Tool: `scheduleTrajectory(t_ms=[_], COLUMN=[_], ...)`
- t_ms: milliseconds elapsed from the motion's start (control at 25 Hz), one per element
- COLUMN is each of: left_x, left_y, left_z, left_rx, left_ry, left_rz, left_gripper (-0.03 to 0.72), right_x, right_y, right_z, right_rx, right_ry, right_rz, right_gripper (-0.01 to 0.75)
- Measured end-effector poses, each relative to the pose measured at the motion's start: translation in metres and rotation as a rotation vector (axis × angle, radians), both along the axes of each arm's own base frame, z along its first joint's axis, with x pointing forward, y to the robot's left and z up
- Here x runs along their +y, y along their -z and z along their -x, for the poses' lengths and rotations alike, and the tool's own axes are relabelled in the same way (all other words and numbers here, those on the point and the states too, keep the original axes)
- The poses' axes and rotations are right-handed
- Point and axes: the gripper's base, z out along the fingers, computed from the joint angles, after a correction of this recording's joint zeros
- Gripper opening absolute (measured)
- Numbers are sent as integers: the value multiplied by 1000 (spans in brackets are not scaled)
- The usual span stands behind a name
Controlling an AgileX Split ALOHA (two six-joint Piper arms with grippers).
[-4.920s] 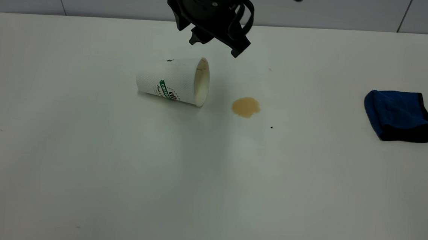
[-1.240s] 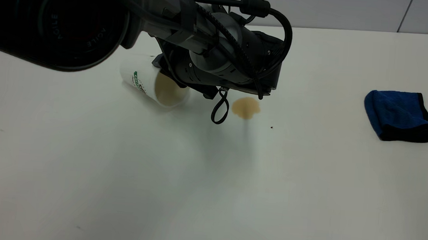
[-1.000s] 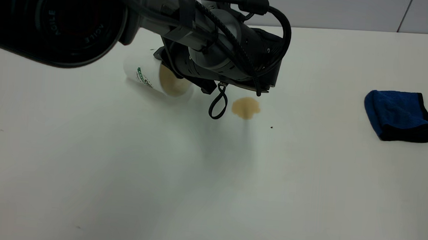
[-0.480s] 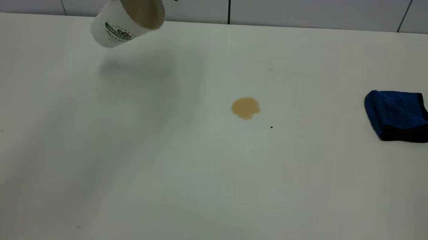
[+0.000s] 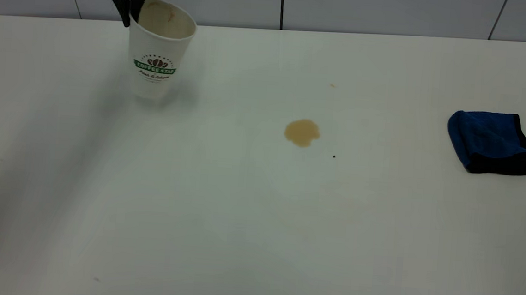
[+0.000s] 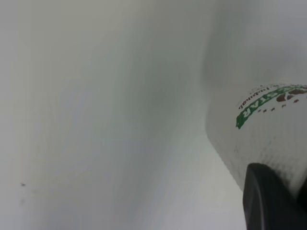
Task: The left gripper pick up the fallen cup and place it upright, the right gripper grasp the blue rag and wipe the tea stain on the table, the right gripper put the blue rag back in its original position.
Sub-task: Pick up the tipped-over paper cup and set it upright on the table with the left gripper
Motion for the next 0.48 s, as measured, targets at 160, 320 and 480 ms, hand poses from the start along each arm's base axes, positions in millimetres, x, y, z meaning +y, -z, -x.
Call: scheduleTrajectory(t_ms=[160,320,480], left_x=[-6,-14,-19], left_y=[0,5,23], left_z=[-5,-8,-11], left_rx=[-26,-50,-43], left_ry=[27,42,30], left_rz=[162,244,284], left_gripper=[10,10,10], right_x=[0,0,0], right_y=[0,0,0], right_z=[0,0,0], right_rx=[0,0,0], right_ry=[0,0,0], right_rz=[0,0,0], right_gripper=[509,509,509])
